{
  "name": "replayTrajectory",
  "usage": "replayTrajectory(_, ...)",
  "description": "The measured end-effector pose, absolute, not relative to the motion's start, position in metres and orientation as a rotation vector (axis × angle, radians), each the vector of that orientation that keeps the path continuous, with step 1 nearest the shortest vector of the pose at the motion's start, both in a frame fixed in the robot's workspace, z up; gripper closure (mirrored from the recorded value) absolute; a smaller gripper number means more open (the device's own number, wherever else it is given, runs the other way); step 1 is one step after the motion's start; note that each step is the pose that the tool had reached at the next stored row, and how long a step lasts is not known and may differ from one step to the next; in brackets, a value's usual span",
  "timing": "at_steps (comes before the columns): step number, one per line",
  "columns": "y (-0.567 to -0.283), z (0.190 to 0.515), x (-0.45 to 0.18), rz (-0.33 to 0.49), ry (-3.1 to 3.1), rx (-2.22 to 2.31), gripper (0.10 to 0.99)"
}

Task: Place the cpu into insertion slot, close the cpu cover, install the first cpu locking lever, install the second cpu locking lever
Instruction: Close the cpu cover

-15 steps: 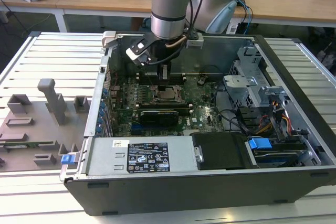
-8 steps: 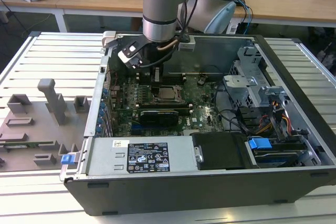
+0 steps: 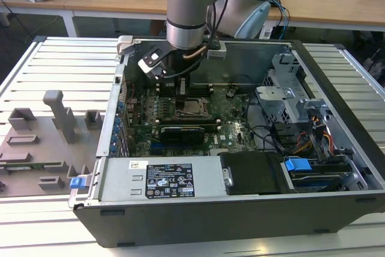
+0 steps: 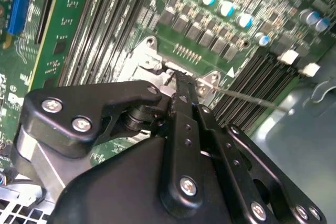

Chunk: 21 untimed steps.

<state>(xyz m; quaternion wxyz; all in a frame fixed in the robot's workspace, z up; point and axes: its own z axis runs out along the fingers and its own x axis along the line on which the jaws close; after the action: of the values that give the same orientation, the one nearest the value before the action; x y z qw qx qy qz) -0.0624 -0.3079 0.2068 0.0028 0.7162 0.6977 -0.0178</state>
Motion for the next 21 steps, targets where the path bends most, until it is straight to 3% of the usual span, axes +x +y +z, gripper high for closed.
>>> replayTrajectory(7, -0.308, 0.208, -0.043, -0.058, 2.189, 2.247, 0.980)
replayTrajectory(17, -0.308, 0.273, -0.042, -0.059, 2.189, 2.248, 0.980)
replayTrajectory(21, -0.308, 0.275, -0.042, -0.059, 2.189, 2.247, 0.980)
